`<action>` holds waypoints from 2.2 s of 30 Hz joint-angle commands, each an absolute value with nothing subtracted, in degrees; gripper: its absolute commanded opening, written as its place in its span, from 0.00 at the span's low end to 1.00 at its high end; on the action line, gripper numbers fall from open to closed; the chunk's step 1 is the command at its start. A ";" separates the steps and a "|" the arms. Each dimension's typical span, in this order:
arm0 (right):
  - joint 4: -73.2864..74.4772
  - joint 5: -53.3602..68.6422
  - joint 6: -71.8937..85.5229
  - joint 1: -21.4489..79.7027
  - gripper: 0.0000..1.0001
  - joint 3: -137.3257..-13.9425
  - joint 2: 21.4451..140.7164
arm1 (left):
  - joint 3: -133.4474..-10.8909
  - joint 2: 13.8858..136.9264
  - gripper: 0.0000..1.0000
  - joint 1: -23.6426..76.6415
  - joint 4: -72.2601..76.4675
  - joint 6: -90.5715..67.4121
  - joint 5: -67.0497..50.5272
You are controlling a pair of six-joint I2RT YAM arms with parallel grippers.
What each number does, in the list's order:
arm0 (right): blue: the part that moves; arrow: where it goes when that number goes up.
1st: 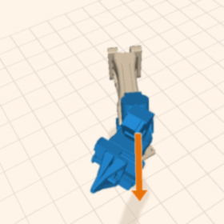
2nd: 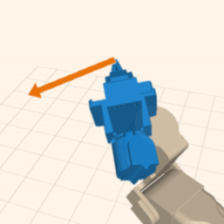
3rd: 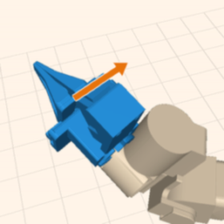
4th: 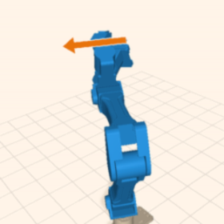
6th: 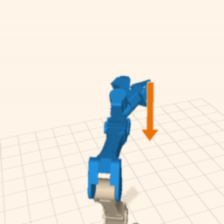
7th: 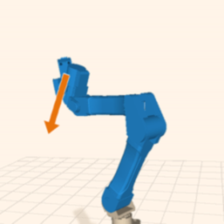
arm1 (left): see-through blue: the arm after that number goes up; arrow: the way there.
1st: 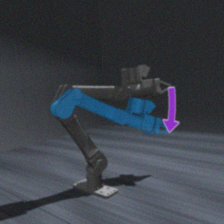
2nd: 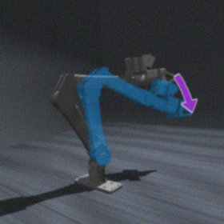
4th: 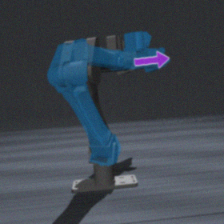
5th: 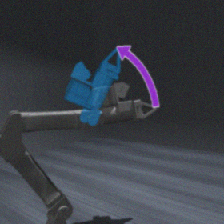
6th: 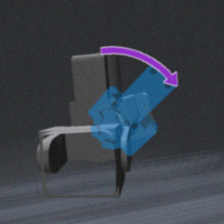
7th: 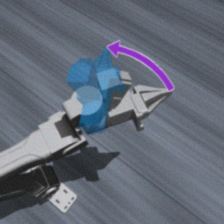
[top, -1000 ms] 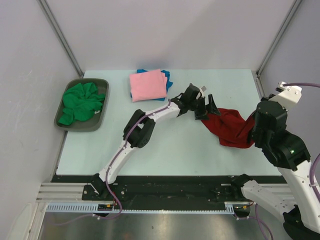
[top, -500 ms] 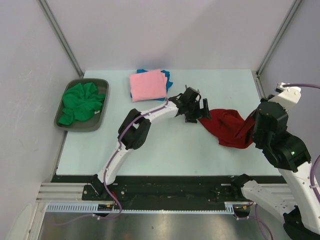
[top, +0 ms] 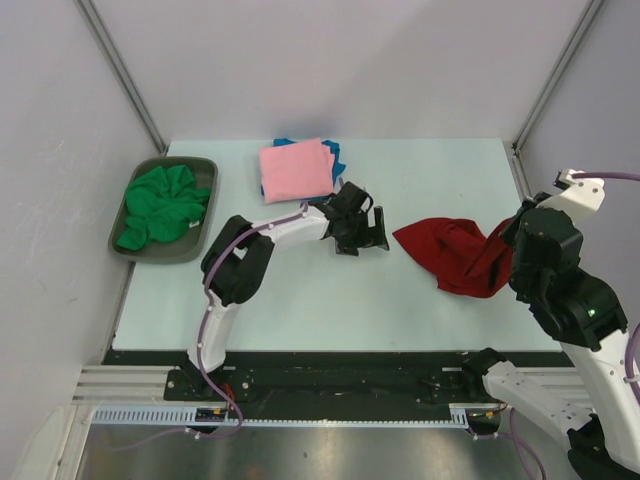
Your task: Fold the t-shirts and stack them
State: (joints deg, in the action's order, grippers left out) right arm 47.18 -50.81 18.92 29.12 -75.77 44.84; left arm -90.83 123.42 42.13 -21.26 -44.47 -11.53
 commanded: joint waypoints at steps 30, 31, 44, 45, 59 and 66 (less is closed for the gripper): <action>46.32 -48.87 22.24 30.15 0.00 -73.39 48.16 | -111.69 140.17 1.00 45.61 8.01 -64.86 -36.65; 46.14 -48.95 22.15 30.32 0.00 -73.30 48.08 | -115.62 141.32 1.00 45.62 6.52 -64.52 -35.95; 45.44 -50.27 21.27 31.90 0.00 -73.30 47.46 | -134.65 155.39 1.00 45.26 -21.59 -55.99 -23.05; 45.61 -50.36 21.36 32.08 0.00 -73.30 47.46 | -134.47 155.48 1.00 45.26 -22.93 -54.86 -22.42; 46.41 -51.59 23.73 35.15 0.00 -73.30 46.32 | -126.65 149.15 1.00 44.21 -42.35 -42.20 -9.58; 46.84 -52.29 24.52 37.09 0.00 -73.39 45.18 | -116.84 144.15 1.00 42.72 -42.28 -39.90 -5.89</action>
